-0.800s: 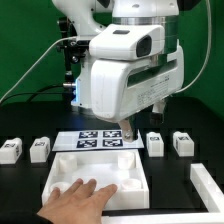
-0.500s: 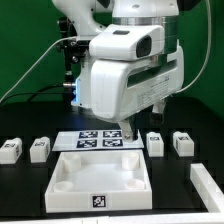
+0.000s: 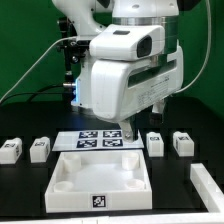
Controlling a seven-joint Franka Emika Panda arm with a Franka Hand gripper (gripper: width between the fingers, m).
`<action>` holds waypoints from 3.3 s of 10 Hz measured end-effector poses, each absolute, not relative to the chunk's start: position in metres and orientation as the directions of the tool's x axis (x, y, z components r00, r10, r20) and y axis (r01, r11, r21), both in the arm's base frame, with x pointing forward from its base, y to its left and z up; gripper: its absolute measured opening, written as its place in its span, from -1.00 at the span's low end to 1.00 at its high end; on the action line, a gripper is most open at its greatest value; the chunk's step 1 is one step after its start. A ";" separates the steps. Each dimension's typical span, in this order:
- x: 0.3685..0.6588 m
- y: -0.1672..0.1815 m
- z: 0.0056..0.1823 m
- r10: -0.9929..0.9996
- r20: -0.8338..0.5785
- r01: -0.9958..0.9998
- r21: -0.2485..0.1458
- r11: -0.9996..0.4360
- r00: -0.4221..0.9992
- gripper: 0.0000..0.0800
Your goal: Assemble one leg
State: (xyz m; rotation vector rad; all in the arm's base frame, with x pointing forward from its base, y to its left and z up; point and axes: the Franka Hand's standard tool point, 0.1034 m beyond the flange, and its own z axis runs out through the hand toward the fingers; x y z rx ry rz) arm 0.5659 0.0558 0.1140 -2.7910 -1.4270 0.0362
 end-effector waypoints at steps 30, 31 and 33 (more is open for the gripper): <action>0.454 -0.015 0.011 1.000 0.029 0.999 -0.048 0.005 -0.004 -0.84; 0.454 -0.015 0.011 1.000 0.029 0.999 -0.048 0.005 -0.004 -0.84; 0.462 -0.003 0.012 0.999 0.033 0.999 -0.039 0.007 -0.005 -0.84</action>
Offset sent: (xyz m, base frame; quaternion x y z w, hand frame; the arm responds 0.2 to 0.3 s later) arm -0.0634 -0.0276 -0.0058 0.0232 0.0244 -0.3310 0.9430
